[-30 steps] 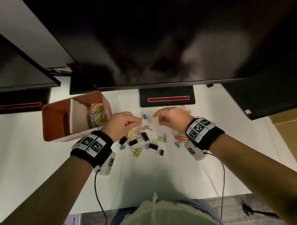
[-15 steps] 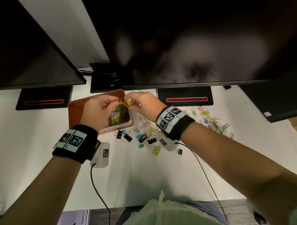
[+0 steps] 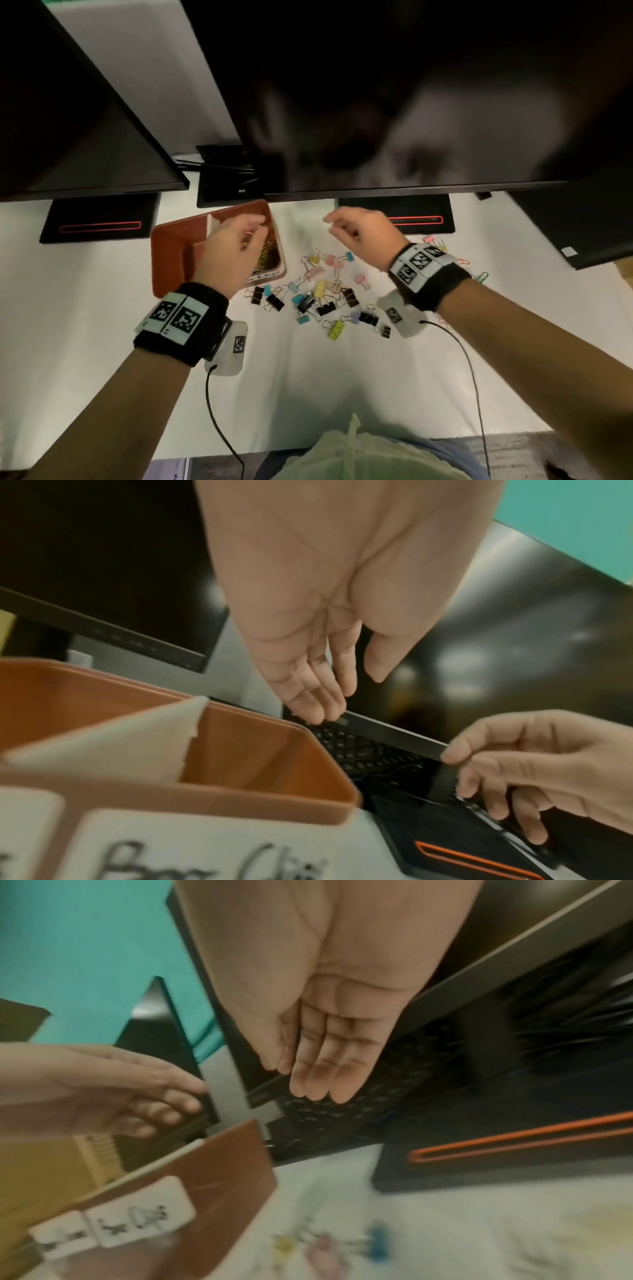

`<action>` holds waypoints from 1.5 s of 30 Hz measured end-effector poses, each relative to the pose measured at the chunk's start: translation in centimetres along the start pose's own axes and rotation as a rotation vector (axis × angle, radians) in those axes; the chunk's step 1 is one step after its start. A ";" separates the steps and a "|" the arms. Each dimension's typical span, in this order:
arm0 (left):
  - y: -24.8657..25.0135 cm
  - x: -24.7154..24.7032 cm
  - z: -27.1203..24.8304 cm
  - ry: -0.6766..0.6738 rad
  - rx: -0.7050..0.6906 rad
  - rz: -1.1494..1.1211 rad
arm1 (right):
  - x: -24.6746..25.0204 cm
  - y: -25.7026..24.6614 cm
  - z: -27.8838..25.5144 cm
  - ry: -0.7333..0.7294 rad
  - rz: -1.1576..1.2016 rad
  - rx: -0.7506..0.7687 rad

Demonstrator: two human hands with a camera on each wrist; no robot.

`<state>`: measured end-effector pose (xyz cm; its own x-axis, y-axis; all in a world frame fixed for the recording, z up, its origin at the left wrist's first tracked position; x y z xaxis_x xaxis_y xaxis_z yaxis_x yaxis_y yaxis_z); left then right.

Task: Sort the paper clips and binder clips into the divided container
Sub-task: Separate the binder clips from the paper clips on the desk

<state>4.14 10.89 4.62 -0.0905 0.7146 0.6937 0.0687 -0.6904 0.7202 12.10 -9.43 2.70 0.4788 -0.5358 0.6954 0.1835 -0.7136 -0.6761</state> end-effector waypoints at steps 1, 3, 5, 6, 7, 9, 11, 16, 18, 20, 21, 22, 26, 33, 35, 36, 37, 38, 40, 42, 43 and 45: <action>0.8 -1.1 0.2 -0.009 -0.027 -0.007 | 1.1 2.3 -0.5 0.022 -0.024 -0.039; 2.6 -3.8 0.9 -0.035 -0.063 -0.054 | 3.4 6.8 -1.8 0.068 -0.086 -0.137; 4.5 -7.1 1.4 -0.087 -0.090 -0.077 | 5.7 11.2 -3.0 0.123 -0.155 -0.239; 5.5 -8.9 1.7 -0.122 -0.099 -0.082 | 6.7 13.3 -3.5 0.136 -0.186 -0.297; 6.4 -10.7 1.9 -0.157 -0.105 -0.087 | 7.6 15.2 -3.9 0.134 -0.213 -0.354; 7.5 -14.4 2.4 -0.244 -0.084 -0.068 | 8.7 18.2 -4.6 0.089 -0.254 -0.434; 8.0 -17.6 3.1 -0.324 -0.047 0.004 | 8.9 19.9 -4.9 0.034 -0.264 -0.451; 7.8 -22.3 5.0 -0.405 0.007 0.210 | 7.9 21.8 -3.9 -0.092 -0.228 -0.477; 7.7 -23.2 5.7 -0.394 0.015 0.236 | 7.3 21.8 -3.4 -0.110 -0.217 -0.451; 7.8 -24.1 6.1 -0.389 -0.023 0.259 | 6.7 21.5 -2.9 -0.115 -0.210 -0.416; 7.9 -24.6 6.3 -0.394 -0.047 0.277 | 6.4 21.4 -2.6 -0.116 -0.205 -0.404; 8.1 -25.1 6.4 -0.403 -0.065 0.293 | 6.3 21.3 -2.3 -0.118 -0.205 -0.396; 8.2 -26.0 6.4 -0.424 -0.075 0.305 | 5.9 21.0 -1.8 -0.172 -0.185 -0.353; 8.4 -25.6 6.0 -0.495 -0.078 0.329 | 5.5 21.1 -2.0 -0.235 -0.124 -0.369; 8.2 -24.6 6.0 -0.405 -0.043 0.254 | 5.4 21.1 -2.0 -0.252 -0.153 -0.350; 8.0 -23.7 6.0 -0.325 -0.017 0.215 | 5.4 21.1 -2.0 -0.260 -0.176 -0.337; 7.6 -22.7 6.0 -0.251 0.023 0.188 | 5.4 21.0 -2.1 -0.263 -0.195 -0.324; 7.2 -21.7 6.0 -0.197 0.070 0.174 | 5.5 20.9 -2.1 -0.262 -0.209 -0.312; 6.5 -20.1 5.9 -0.134 0.173 0.153 | 5.6 20.8 -2.3 -0.261 -0.231 -0.280; 6.0 -19.3 5.8 -0.101 0.229 0.145 | 5.5 20.6 -2.4 -0.278 -0.253 -0.249; 5.8 -19.3 5.8 -0.103 0.249 0.130 | 5.5 20.5 -2.5 -0.290 -0.258 -0.237; 5.7 -20.0 5.6 -0.159 0.292 0.096 | 5.6 20.5 -2.6 -0.304 -0.243 -0.229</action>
<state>11.89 -6.75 -5.05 0.0843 0.6727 0.7351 0.3527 -0.7101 0.6094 16.28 -28.21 -6.60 0.6819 -0.2083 0.7012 0.1430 -0.9022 -0.4070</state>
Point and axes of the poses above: each hand's wrist, its own z-axis towards the middle knuckle, its own x-axis out of the back of the hand, y = z × x, the point moved 5 cm from there along z, towards the middle knuckle, and after that the axes turned 13 degrees about -x, right-handed, at the moved point
